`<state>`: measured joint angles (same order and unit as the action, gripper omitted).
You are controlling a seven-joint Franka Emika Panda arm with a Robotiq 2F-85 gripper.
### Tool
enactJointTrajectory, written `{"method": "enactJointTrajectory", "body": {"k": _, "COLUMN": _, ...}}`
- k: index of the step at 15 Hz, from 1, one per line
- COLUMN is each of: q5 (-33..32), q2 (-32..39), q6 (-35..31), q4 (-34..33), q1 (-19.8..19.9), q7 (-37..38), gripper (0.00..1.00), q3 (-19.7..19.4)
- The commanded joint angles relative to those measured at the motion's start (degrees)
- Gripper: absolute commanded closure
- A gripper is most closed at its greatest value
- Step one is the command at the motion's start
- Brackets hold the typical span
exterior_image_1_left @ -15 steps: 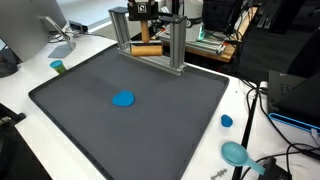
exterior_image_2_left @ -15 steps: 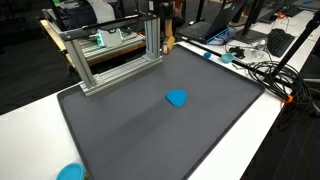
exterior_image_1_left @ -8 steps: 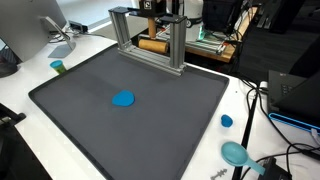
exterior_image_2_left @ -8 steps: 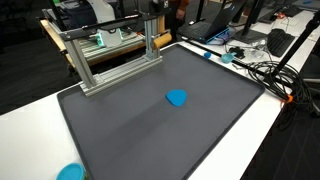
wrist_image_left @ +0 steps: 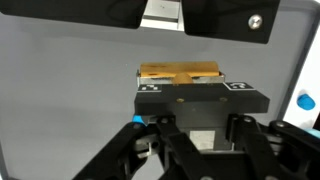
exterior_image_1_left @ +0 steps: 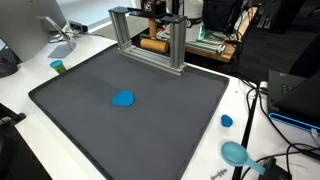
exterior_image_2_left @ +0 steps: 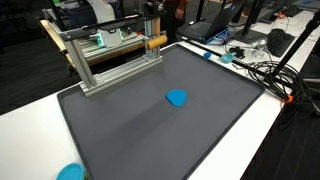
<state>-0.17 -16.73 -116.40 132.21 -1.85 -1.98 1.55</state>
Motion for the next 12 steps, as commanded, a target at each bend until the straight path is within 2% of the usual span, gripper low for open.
{"method": "enactJointTrajectory", "body": {"k": 1, "q5": -0.72, "q2": -3.6, "q6": 0.23, "q4": 3.22, "q1": -0.03, "q7": -5.88, "gripper": 0.78, "q3": -1.3}}
{"method": "enactJointTrajectory", "body": {"k": 3, "q5": -1.2, "q2": -5.1, "q6": -0.25, "q4": 4.88, "q1": 0.03, "q7": -6.22, "gripper": 0.78, "q3": -1.21}}
{"method": "enactJointTrajectory", "body": {"k": 8, "q5": -1.47, "q2": -10.36, "q6": -0.88, "q4": 9.51, "q1": 1.56, "q7": 1.77, "gripper": 0.78, "q3": -0.6}}
{"method": "enactJointTrajectory", "body": {"k": 12, "q5": -1.89, "q2": -13.71, "q6": -0.17, "q4": 12.33, "q1": 2.63, "q7": 4.06, "gripper": 0.78, "q3": -0.71}}
